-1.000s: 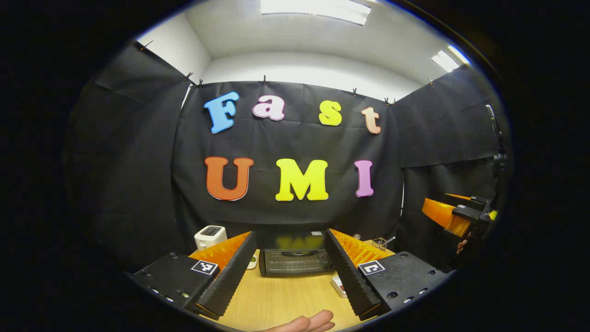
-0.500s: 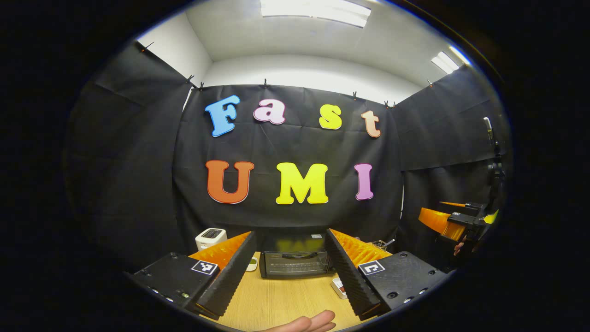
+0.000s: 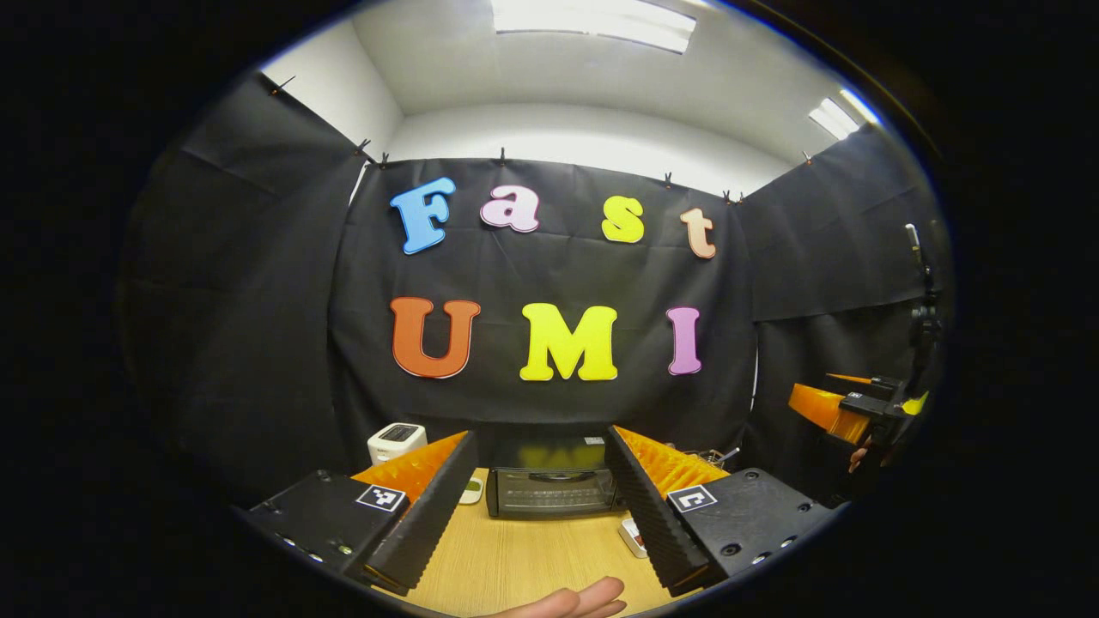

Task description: Open the electric oven with the left hand, put the food in, and close the electric oven.

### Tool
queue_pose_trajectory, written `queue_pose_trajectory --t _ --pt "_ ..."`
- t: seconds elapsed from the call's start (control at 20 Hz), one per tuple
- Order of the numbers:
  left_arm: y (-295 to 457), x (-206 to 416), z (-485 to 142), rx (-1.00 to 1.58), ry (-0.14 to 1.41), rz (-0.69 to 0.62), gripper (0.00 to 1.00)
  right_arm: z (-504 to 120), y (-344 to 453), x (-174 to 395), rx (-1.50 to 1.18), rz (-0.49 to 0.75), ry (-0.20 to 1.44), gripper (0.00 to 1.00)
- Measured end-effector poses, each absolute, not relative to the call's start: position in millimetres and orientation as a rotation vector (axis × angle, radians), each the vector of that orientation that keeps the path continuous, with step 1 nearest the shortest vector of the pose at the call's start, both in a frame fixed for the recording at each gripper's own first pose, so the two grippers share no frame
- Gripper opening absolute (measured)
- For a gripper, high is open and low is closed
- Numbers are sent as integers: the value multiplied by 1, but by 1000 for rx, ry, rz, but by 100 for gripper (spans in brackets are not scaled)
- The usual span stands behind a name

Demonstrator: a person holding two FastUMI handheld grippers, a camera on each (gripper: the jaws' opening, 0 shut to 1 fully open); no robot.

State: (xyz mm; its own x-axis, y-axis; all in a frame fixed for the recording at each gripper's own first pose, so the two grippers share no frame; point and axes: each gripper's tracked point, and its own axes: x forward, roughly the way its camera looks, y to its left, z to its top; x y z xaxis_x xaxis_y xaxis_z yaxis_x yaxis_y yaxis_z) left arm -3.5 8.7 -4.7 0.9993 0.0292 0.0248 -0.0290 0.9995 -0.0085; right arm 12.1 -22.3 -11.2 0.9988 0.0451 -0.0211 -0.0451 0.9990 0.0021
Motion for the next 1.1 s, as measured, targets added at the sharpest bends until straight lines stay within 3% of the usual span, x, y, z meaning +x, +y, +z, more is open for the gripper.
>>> queue_pose_trajectory --t 0.3,0.35,0.45,0.6,0.65,1.1 --pt "29 22 -21 -3 5 71 95 -12 -17 28 44 76 -18 96" --pt "34 30 -25 -4 17 79 95 -14 -21 35 46 71 -24 99" --pt "38 52 -33 -1 46 88 95 -16 -32 49 42 51 -34 96" --pt "28 97 -47 16 77 63 95 -11 -48 65 21 40 -79 99" --pt "23 113 -55 25 90 52 95 -9 -59 69 12 24 -98 96" --pt "-39 248 -178 21 349 -19 95 -10 -138 70 -61 -64 -158 99"
